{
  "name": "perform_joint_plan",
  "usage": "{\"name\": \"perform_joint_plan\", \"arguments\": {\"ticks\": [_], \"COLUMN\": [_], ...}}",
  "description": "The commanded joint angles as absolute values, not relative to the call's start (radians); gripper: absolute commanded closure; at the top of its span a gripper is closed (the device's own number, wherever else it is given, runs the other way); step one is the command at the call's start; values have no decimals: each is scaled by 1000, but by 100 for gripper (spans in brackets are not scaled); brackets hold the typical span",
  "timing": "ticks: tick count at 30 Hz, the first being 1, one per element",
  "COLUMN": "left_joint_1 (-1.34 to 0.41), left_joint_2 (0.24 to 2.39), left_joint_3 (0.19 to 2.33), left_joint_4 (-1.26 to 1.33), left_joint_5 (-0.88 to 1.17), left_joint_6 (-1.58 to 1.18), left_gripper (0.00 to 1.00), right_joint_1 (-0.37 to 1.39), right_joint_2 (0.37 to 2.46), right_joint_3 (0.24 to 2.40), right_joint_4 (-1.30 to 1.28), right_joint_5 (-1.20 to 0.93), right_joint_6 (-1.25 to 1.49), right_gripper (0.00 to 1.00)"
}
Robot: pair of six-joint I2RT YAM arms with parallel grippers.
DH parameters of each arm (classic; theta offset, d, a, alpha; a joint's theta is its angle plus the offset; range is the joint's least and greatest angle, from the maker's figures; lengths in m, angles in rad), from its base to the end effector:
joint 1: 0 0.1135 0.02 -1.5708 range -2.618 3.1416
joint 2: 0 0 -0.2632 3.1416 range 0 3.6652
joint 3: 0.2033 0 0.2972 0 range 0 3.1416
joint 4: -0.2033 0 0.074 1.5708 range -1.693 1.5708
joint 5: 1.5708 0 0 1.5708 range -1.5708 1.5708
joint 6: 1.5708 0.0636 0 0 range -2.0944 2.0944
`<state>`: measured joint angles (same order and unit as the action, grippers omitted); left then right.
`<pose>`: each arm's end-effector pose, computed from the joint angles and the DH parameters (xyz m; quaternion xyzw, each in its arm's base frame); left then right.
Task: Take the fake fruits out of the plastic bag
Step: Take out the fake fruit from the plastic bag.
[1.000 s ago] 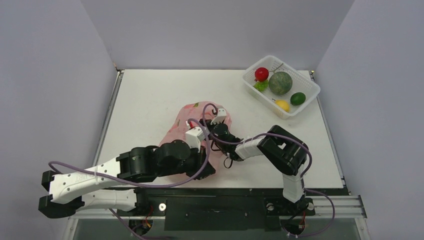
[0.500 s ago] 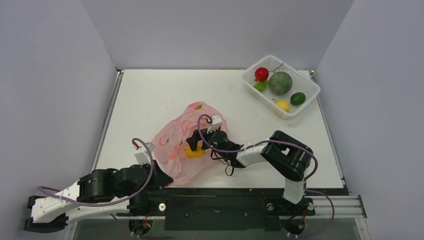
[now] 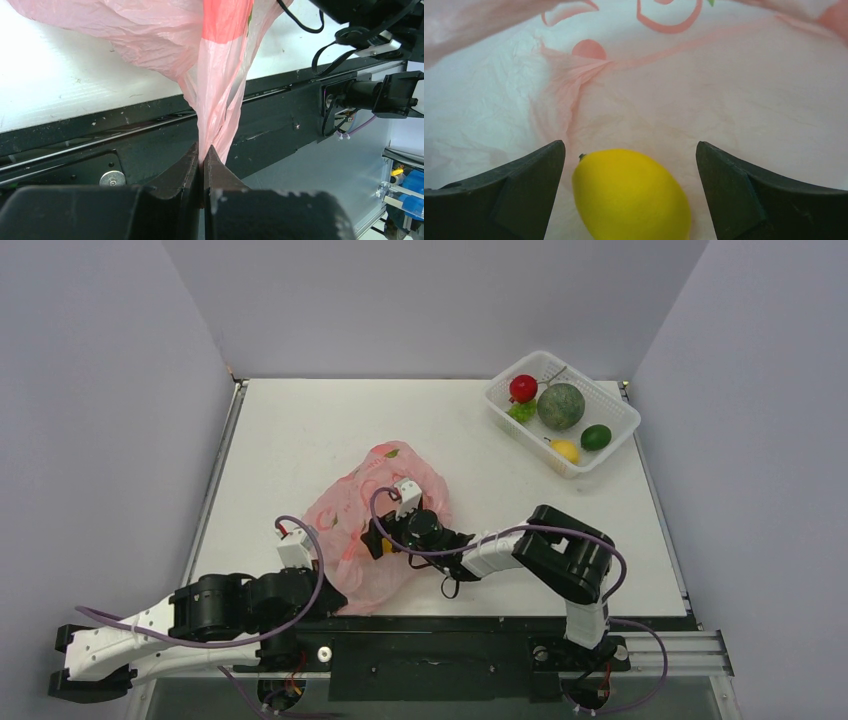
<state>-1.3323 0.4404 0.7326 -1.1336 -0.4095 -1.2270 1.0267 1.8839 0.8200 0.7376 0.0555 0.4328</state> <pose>0.0557 -0.1219 0.2683 -0.0243 0.9173 -0.2800 0.2822 0.2231 0.3619 0.0945 -0.2222 0.7814 0.3716 0.4493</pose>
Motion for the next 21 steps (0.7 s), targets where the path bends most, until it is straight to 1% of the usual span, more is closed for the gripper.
{"name": "perform_joint_plan", "arguments": {"ticks": [1, 4, 6, 8, 9, 10, 11, 12, 13, 14, 15, 16, 17, 18, 19, 20, 21], "left_joint_1": [-1334, -1335, -1334, -1334, -1334, -1334, -1334, -1335, -1335, -1335, -1335, -1333, -1334, -1333, -1333, -1332, -1332], "left_joint_2": [430, 431, 443, 465, 474, 494, 504, 521, 528, 541, 547, 556, 562, 564, 568, 569, 575], "left_joint_3": [732, 731, 730, 733, 739, 741, 746, 748, 753, 754, 757, 758, 760, 761, 762, 762, 763], "left_joint_4": [-1130, -1109, -1102, -1094, -1091, -1085, -1081, -1077, -1072, -1069, -1063, -1060, -1052, -1048, -1035, -1029, -1014], "left_joint_5": [-441, -448, -455, -456, -456, -456, -456, -457, -461, -462, -466, -469, -472, -474, -475, -475, -477], "left_joint_6": [-1234, -1232, -1231, -1224, -1217, -1214, -1207, -1203, -1197, -1195, -1190, -1187, -1184, -1182, -1178, -1175, -1167], "left_gripper": [100, 100, 100, 100, 100, 100, 100, 100, 100, 100, 100, 100, 100, 100, 100, 100, 100], "right_joint_1": [1051, 1066, 1070, 1072, 1075, 1076, 1077, 1078, 1080, 1081, 1082, 1083, 1082, 1083, 1083, 1083, 1082], "right_joint_2": [1907, 1917, 1920, 1909, 1894, 1883, 1860, 1847, 1818, 1804, 1772, 1755, 1718, 1698, 1661, 1641, 1602], "right_joint_3": [843, 834, 842, 844, 844, 844, 848, 850, 853, 854, 851, 846, 843, 836, 830, 811, 797], "right_joint_4": [741, 715, 690, 682, 681, 675, 668, 650, 630, 621, 603, 594, 578, 568, 554, 553, 562], "right_joint_5": [37, 68, 79, 84, 88, 88, 88, 86, 85, 84, 84, 81, 78, 71, 64, 53, 49], "right_joint_6": [400, 373, 369, 364, 361, 355, 353, 349, 346, 342, 342, 342, 342, 341, 340, 338, 339], "right_gripper": [0, 1, 5, 10, 16, 20, 27, 32, 43, 49, 60, 66, 74, 78, 85, 88, 95]}}
